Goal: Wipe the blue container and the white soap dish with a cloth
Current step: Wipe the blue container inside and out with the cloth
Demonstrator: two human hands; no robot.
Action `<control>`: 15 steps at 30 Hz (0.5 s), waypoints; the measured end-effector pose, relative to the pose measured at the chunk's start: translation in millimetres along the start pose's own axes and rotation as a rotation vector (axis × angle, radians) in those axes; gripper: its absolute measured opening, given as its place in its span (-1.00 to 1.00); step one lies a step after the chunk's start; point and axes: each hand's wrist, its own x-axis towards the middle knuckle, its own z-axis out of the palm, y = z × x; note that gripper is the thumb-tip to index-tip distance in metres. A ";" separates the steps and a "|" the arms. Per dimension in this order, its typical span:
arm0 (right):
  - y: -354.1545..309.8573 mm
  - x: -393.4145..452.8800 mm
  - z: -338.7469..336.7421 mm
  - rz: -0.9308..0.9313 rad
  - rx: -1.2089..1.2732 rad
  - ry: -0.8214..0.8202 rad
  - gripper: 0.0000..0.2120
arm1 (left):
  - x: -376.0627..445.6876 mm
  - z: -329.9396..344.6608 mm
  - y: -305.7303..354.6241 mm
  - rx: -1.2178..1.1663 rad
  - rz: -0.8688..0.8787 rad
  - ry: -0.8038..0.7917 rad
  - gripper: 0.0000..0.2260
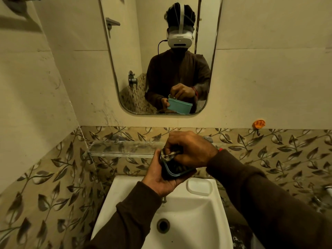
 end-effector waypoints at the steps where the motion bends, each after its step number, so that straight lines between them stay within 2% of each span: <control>1: 1.2 0.4 1.3 0.044 -0.027 0.025 -0.88 | -0.5 1.3 1.1 0.008 0.012 -0.001 -0.50; 5: 12.0 -3.8 9.1 0.236 -0.265 0.234 -0.86 | -3.9 10.0 12.3 0.082 0.096 -0.018 -0.57; 7: 14.8 -5.3 12.5 0.277 -0.329 0.271 -0.86 | -2.5 11.9 12.7 0.132 0.132 0.017 -0.56; 11: 15.3 -6.2 19.9 0.305 -0.391 0.202 -0.79 | -0.1 8.0 7.8 0.137 0.166 0.053 -0.54; 15: 13.2 -10.2 27.0 0.371 -0.329 0.049 -0.69 | 0.9 -0.9 6.5 0.145 0.137 0.077 -0.53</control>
